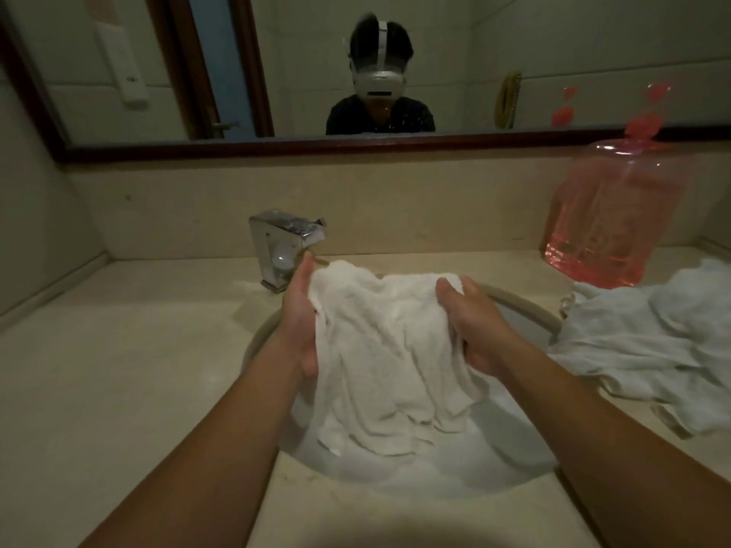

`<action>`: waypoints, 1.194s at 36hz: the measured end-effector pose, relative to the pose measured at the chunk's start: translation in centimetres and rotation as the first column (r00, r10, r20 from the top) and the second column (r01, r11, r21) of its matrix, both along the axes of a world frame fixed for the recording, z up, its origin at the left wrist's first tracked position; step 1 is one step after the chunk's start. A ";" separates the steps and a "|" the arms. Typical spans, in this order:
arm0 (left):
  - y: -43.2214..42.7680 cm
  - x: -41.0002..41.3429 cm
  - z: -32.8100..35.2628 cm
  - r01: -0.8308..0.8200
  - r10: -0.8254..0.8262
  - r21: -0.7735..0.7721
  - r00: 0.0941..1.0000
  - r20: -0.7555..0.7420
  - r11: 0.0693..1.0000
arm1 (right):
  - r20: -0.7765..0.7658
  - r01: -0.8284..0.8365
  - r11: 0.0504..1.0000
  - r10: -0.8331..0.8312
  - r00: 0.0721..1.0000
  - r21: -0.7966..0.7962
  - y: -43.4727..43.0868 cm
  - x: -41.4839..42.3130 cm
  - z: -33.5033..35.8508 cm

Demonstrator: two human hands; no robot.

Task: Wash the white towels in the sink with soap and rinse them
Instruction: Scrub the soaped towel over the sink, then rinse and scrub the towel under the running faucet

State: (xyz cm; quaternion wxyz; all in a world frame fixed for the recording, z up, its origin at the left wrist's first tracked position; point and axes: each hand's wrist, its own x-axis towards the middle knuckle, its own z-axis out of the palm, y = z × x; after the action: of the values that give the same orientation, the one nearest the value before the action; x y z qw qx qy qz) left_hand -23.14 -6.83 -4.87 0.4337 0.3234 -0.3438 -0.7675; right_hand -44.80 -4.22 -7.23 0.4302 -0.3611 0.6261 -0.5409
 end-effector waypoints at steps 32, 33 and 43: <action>-5.7 0.4 -2.0 -0.359 0.359 -0.025 0.933 0.011 0.933 | -0.542 -0.347 0.913 0.185 0.820 -0.214 -13.3 9.0 5.7; -6.1 0.3 -1.8 -0.389 0.389 -0.024 0.920 0.040 0.921 | -0.529 -0.341 0.917 0.188 0.828 -0.209 -13.7 8.9 5.8; -5.7 0.9 1.1 -0.569 0.553 -0.056 0.766 0.328 0.821 | -0.502 -0.319 0.941 0.222 0.836 -0.115 -16.5 9.4 6.6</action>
State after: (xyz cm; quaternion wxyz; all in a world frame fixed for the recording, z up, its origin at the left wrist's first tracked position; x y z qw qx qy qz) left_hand -22.27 -12.56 -3.75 0.5716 0.5447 -0.2809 -0.5455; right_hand -35.35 -20.73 -0.67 0.2957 -0.6096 0.5998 -0.4257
